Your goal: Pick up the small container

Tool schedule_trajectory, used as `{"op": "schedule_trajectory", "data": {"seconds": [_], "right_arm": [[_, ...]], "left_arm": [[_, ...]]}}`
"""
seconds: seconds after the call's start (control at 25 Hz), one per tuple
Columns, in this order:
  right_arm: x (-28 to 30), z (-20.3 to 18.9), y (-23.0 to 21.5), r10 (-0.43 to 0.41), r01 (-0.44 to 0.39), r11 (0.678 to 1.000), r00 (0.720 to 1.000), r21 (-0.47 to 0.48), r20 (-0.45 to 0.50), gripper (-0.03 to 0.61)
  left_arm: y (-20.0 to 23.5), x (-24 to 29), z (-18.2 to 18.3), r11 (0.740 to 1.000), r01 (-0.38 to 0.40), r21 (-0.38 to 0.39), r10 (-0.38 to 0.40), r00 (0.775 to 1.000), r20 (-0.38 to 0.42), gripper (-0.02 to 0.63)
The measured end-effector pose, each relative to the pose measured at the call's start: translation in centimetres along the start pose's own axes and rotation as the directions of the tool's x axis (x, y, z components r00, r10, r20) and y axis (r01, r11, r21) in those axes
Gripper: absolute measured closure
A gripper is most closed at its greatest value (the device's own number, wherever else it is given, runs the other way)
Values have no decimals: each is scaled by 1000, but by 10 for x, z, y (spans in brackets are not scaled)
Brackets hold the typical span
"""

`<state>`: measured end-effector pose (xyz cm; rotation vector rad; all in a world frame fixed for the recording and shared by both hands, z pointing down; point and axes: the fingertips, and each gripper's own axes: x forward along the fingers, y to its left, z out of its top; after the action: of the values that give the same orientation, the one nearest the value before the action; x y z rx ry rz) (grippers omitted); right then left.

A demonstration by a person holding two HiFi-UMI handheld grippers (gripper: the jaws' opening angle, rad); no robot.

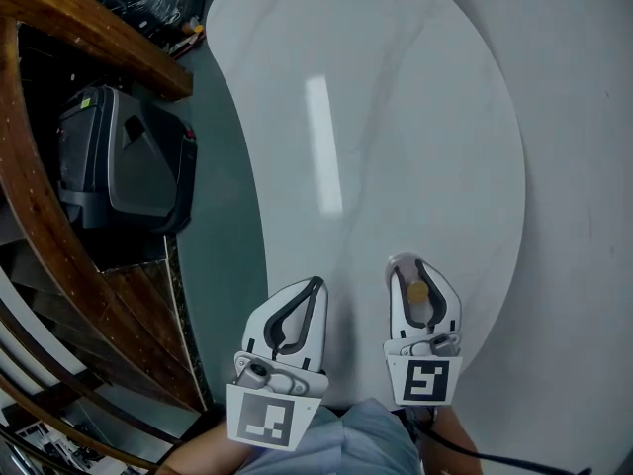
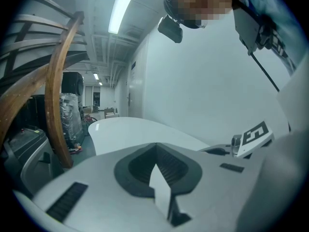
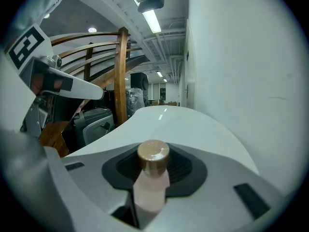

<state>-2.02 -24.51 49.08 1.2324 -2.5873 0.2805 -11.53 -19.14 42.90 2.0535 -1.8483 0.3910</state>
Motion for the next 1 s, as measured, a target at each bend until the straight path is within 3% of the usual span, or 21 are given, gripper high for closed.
{"op": "schedule_trajectory", "data": {"seconds": [0.36,0.64,0.8,1.0], "right_arm": [[1,-1,0,29,-28,999,1000,-29,11,472],[-11,45,11,63,-60,997,996,-42,68,472],[-22,69,11,77,-77,994,997,-74,-2,472],[-42,120,18,130,-121,989,984,-86,118,472]], "left_arm": [[-1,-8,13,1000,-23,5,22,999,49,612],[4,-28,36,998,-62,6,61,988,141,613],[-1,-35,56,997,-75,33,66,972,226,613],[-7,-49,89,993,-109,33,92,938,334,614]]}}
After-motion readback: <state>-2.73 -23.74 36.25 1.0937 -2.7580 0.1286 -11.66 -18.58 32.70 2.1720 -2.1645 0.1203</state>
